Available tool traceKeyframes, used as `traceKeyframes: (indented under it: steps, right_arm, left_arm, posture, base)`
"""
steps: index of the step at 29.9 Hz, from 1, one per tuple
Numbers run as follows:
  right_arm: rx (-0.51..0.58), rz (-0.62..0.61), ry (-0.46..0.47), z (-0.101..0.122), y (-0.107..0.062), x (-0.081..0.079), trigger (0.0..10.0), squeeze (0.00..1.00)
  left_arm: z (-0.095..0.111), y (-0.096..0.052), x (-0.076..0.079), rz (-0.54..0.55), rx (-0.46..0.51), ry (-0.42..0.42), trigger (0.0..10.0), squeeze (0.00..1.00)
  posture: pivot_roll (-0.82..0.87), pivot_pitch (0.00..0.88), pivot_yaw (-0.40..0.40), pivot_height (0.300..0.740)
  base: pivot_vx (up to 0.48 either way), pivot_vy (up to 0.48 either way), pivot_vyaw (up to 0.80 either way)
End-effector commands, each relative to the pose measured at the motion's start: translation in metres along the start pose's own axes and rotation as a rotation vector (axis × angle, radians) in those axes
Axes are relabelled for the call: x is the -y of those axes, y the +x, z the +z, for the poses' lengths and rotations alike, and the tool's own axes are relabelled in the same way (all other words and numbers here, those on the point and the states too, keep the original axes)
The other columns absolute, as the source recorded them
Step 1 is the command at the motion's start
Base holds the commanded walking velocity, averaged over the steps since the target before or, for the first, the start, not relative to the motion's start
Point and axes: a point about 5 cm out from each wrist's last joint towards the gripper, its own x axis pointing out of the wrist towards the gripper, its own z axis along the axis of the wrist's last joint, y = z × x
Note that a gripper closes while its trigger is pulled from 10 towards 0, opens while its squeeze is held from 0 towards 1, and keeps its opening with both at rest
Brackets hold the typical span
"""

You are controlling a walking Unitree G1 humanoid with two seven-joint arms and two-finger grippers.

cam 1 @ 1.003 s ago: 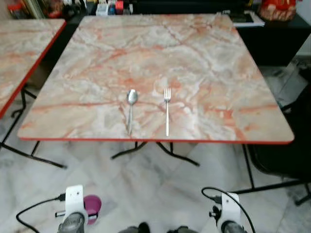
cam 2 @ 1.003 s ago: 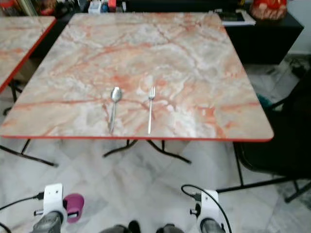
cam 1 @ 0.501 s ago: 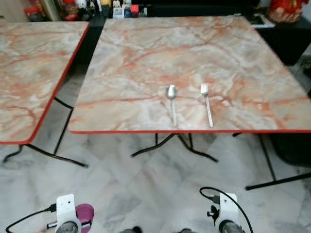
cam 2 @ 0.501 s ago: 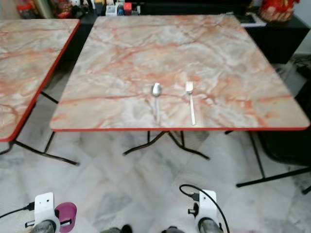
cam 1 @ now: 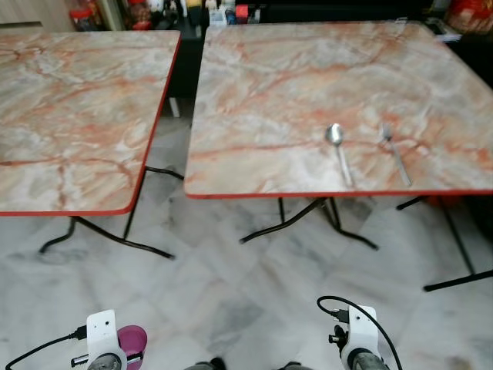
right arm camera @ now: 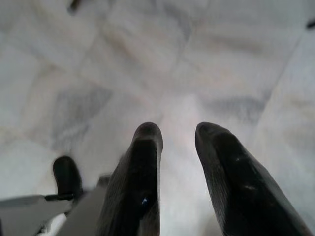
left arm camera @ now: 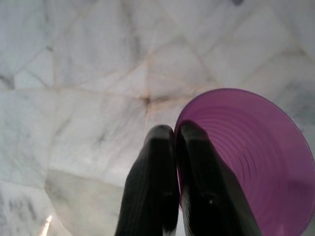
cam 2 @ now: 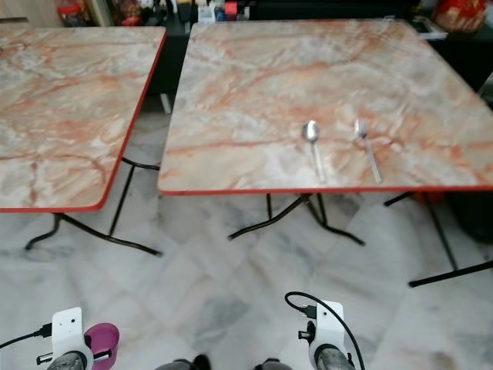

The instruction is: Setting the table

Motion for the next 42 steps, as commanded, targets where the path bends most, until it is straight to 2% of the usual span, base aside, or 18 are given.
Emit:
traceKeyframes:
  steps: [1, 21, 42]
  right_arm:
    - [-0.005, 0.006, 0.003, -0.0023, -0.0005, -0.0035, 10.0, 0.00]
    - [-0.006, 0.006, 0.007, -0.0008, 0.0000, -0.0038, 10.0, 0.00]
    - [-0.007, 0.003, 0.012, -0.0030, -0.0007, -0.0048, 10.0, 0.00]
  left_arm:
    - [-0.0048, -0.0004, -0.0068, 0.024, -0.028, -0.013, 10.0, 0.00]
    - [-0.0032, 0.0002, -0.0088, 0.031, -0.026, -0.027, 10.0, 0.00]
    - [-0.0019, 0.0004, -0.0068, 0.011, -0.021, 0.004, 10.0, 0.00]
  posture:
    - [-0.02, 0.189, 0.009, 0.740]
    - [0.00, 0.176, 0.009, 0.740]
    - [-0.01, 0.160, 0.019, 0.740]
  base:
    - [0.000, 0.480, 0.00]
    - [0.000, 0.480, 0.00]
    - [0.000, 0.480, 0.00]
